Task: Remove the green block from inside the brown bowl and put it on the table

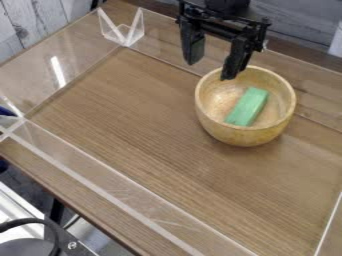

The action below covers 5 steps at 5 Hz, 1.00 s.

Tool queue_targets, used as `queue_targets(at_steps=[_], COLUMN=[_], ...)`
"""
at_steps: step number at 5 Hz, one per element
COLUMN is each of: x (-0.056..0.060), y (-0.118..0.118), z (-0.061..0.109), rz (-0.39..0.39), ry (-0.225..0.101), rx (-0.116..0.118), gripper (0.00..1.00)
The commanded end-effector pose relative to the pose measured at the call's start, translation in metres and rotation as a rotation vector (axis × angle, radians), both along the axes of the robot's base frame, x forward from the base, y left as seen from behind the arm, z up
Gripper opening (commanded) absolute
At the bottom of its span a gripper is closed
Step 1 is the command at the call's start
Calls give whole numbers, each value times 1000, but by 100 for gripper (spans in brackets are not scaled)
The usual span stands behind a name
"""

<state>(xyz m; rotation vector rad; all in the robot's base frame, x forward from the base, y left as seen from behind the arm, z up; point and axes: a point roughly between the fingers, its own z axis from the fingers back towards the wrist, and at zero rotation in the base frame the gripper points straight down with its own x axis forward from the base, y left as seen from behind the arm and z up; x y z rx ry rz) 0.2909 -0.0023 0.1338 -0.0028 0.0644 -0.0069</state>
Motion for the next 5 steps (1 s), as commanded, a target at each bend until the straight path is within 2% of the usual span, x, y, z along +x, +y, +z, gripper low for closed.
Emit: queue_targets(at_steps=[1,2,3,5], x=[2,-1,1,12], y=[-6,-12,-18,-32], z=[-10,-28,-42,-61], rz=[-13,-31,-51,-83], ry=[7,20,15,16], rx=[-3,-10,-12,-15], gripper=[100,100,100,100])
